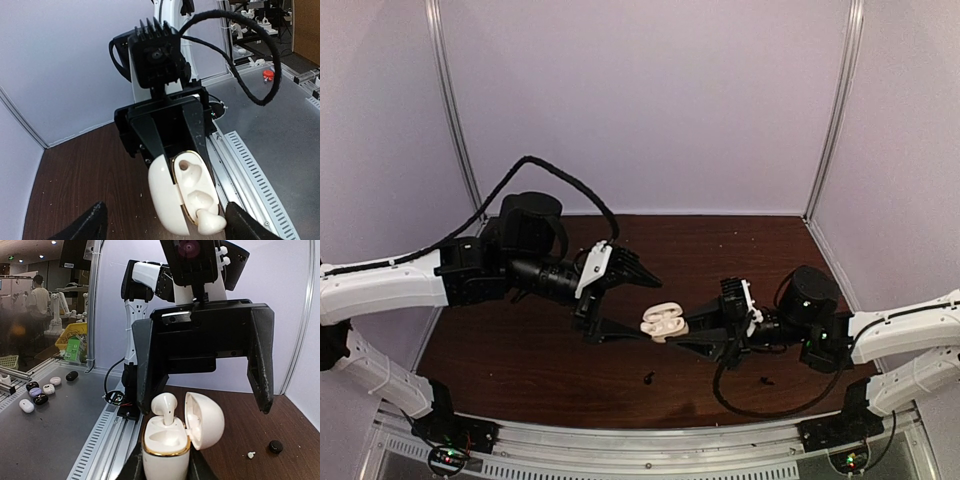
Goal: Insert the wireless bluetooth earbuds into the charging case
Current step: Adjust the left earbud in the left side groove of the charging case.
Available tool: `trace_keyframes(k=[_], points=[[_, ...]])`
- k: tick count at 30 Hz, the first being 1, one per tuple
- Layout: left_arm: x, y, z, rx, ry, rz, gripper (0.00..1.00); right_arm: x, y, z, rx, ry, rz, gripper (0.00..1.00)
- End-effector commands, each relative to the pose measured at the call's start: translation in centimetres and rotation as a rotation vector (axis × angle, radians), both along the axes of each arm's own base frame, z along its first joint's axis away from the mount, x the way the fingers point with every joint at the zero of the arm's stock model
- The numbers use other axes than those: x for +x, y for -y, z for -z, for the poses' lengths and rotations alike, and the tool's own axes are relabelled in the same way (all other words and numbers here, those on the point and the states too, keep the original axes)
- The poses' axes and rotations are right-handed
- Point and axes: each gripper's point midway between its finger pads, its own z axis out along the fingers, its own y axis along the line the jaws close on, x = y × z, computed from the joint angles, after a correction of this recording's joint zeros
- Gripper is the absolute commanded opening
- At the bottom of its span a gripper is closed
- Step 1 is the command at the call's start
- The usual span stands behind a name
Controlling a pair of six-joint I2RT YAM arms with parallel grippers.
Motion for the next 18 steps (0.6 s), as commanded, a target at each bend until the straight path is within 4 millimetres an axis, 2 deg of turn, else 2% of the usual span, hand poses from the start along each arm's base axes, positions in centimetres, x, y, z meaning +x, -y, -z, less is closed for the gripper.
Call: trace_keyframes(k=[1, 6, 12, 15, 18], points=[[0.8, 0.6, -3.0, -0.099, 0.061, -0.022, 0.82, -0.8, -0.1, -1.9, 0.046, 0.009, -0.055, 0.0], [0.7, -1.2, -4.0, -0.111, 0.164, -0.052, 0.86, -0.3, 0.7, -1.6, 0.046, -0.069, -0.047, 0.0], [1.6, -3.2, -3.6, -0.042, 0.289, -0.125, 0.87, 0.3, 1.9, -1.1, 0.043, -0.157, -0.04, 0.0], [1.3, -3.8, -3.4, -0.037, 0.316, -0.113, 0.87, 0.4, 2.5, -0.9, 0.05, -0.191, -0.044, 0.0], [0.1, -3.9, -3.4, -0.037, 0.353, -0.071, 0.83, 0.3, 2.6, -0.8, 0.047, -0.211, -0.065, 0.0]])
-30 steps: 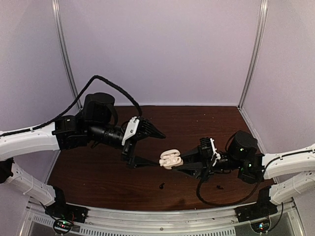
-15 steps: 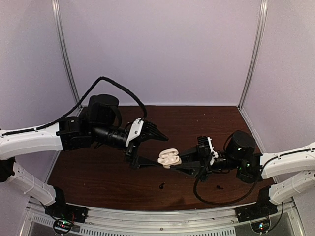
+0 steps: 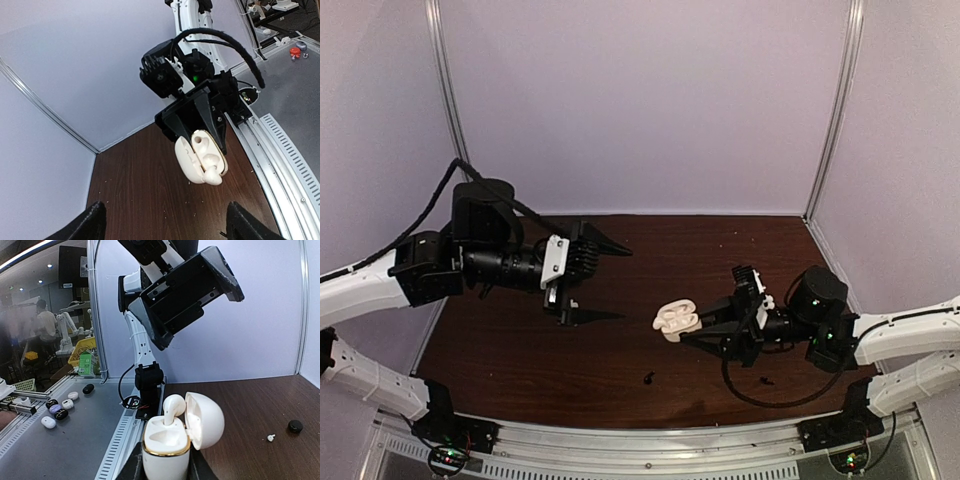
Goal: Insert the wireless bluetooth earbuds into the charging case
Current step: Adjust the left earbud in the left side groove of the charging case.
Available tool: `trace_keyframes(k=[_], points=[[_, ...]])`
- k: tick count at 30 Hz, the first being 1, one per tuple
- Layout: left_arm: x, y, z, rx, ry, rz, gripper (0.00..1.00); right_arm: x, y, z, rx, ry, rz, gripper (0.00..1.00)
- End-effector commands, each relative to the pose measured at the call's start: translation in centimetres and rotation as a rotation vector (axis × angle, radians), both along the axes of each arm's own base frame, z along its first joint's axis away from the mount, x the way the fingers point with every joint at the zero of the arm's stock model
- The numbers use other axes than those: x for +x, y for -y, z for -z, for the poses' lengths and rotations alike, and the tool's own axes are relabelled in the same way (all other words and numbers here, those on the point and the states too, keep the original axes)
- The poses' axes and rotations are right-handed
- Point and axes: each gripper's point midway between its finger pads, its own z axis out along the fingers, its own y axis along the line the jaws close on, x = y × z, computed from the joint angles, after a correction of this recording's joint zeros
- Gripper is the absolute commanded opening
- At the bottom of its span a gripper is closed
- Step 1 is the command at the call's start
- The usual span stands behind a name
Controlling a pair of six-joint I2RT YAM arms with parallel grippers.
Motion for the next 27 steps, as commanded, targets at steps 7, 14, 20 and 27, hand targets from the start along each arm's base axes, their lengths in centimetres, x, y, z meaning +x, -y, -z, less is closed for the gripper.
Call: trace_keyframes(k=[7, 14, 20, 27], points=[[-4.2, 0.8, 2.4, 0.123, 0.257, 0.11, 0.77, -1.5, 0.2, -1.0, 0.012, -0.081, -0.141, 0.0], [-5.3, 1.5, 2.5, 0.133, 0.331, 0.135, 0.72, -2.0, -0.4, -0.7, -0.022, -0.124, -0.212, 0.0], [-6.3, 2.3, 4.4, 0.196, 0.388, 0.172, 0.52, -2.1, -0.7, -0.9, -0.035, -0.137, -0.232, 0.0], [-6.1, 2.6, 4.7, 0.214, 0.426, 0.157, 0.42, -2.1, -1.0, -0.7, -0.045, -0.146, -0.248, 0.0]])
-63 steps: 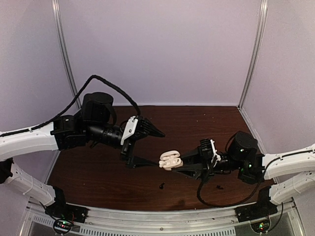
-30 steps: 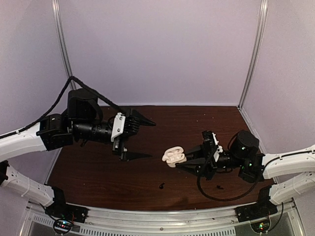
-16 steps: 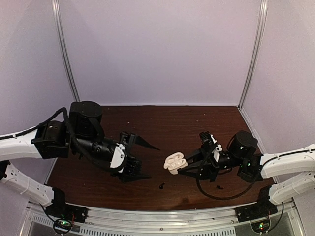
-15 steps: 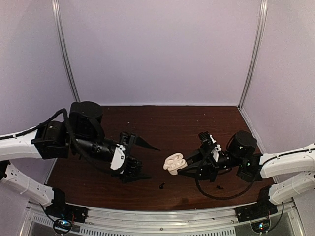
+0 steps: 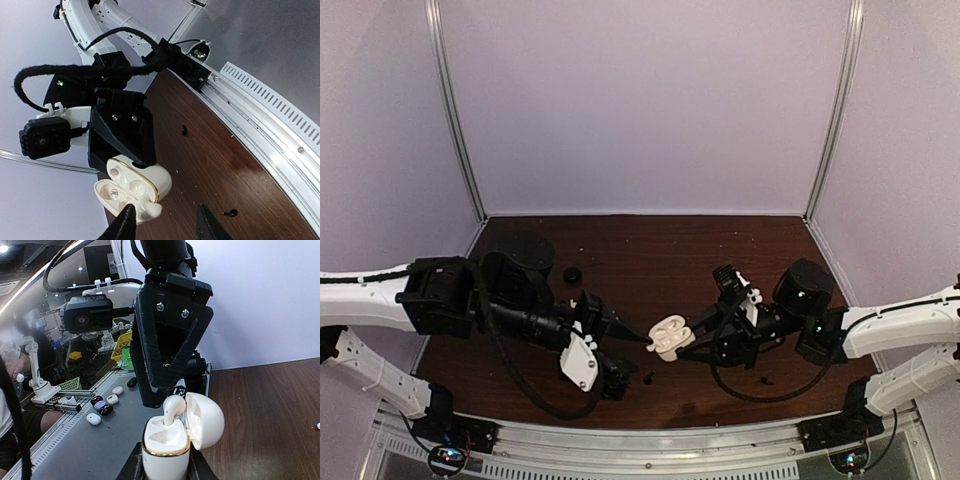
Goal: Insert the wireless bluetooth earbuds into the charging case
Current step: Adjust the left earbud in the left side groove of the charging case.
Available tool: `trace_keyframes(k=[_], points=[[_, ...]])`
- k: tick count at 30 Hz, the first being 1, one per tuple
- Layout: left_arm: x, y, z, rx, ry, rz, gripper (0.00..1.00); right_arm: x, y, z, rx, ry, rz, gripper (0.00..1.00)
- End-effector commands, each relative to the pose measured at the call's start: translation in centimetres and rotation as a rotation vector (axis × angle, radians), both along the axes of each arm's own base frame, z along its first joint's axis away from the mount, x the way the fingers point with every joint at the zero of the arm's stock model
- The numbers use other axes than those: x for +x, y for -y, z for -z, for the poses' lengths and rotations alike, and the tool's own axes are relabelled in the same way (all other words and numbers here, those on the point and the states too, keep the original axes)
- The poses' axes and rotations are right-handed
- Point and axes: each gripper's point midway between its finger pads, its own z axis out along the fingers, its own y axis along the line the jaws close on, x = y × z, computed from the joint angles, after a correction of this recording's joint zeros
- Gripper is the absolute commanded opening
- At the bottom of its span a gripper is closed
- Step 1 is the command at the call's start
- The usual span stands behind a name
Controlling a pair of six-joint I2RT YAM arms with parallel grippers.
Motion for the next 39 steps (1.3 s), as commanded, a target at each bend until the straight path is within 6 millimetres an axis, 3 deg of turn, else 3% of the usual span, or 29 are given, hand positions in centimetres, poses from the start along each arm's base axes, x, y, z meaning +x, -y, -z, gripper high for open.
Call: trace_keyframes(k=[1, 39], points=[[0.8, 0.5, -1.1, -0.024, 0.062, -0.026, 0.42, -0.1, -0.2, -1.2, 0.023, 0.012, -0.026, 0.0], [1.6, 1.0, 0.4, 0.017, 0.165, -0.072, 0.17, 0.1, -1.5, -0.1, -0.045, 0.006, -0.036, 0.0]])
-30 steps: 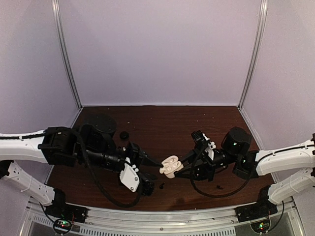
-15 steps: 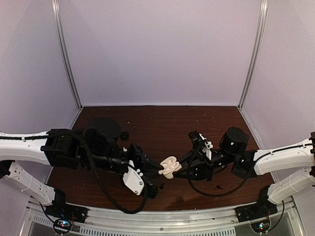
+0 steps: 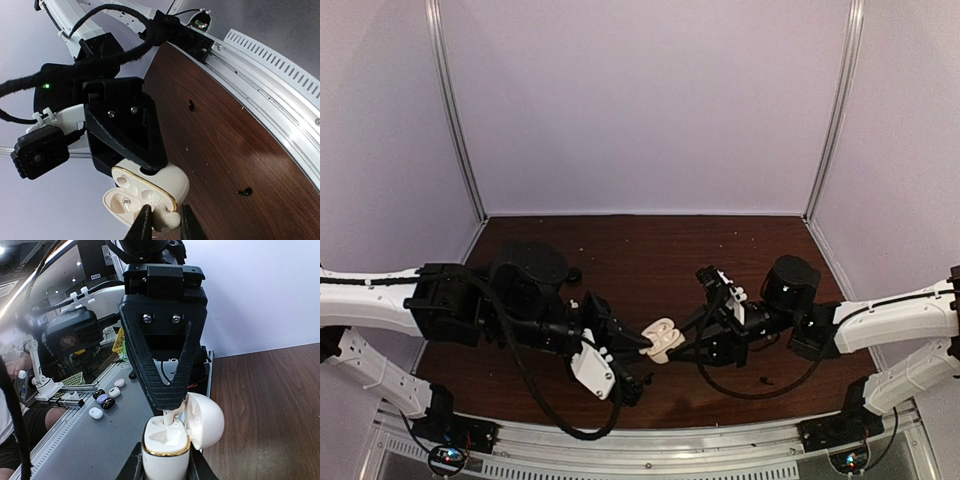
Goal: Insert the wireless bluetooth earbuds into the charging case
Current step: Adjust the left earbud in the left side groove of the charging case.
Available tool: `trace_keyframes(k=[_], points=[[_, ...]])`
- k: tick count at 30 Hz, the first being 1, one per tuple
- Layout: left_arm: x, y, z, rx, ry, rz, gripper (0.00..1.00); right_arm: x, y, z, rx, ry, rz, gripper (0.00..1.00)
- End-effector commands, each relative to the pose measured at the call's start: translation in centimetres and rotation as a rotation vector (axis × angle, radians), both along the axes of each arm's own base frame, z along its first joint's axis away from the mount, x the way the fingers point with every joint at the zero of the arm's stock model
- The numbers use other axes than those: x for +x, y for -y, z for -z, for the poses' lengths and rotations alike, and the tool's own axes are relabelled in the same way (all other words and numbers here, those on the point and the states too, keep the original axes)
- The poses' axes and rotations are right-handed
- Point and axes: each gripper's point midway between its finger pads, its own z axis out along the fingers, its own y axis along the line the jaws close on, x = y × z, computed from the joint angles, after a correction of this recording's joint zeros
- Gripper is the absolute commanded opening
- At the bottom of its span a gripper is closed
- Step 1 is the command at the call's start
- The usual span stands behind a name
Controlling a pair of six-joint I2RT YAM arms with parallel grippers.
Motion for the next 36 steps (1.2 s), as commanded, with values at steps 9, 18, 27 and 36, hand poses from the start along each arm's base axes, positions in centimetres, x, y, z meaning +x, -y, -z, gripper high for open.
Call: trace_keyframes(k=[9, 18, 27, 36], points=[[-0.1, 0.8, -1.5, -0.051, -0.029, -0.012, 0.16, 0.9, -0.4, -1.3, 0.01, 0.112, 0.084, 0.0], [0.7, 1.7, -1.5, -0.055, -0.07, -0.081, 0.16, 1.7, -0.2, -2.2, 0.048, 0.209, 0.205, 0.0], [1.3, 2.4, -1.9, -0.064, -0.084, -0.113, 0.19, 2.0, -0.6, -1.5, 0.025, 0.246, 0.245, 0.0], [0.5, 2.1, -3.1, -0.098, -0.085, -0.071, 0.41, 1.8, -0.3, -1.0, 0.033, 0.218, 0.247, 0.0]])
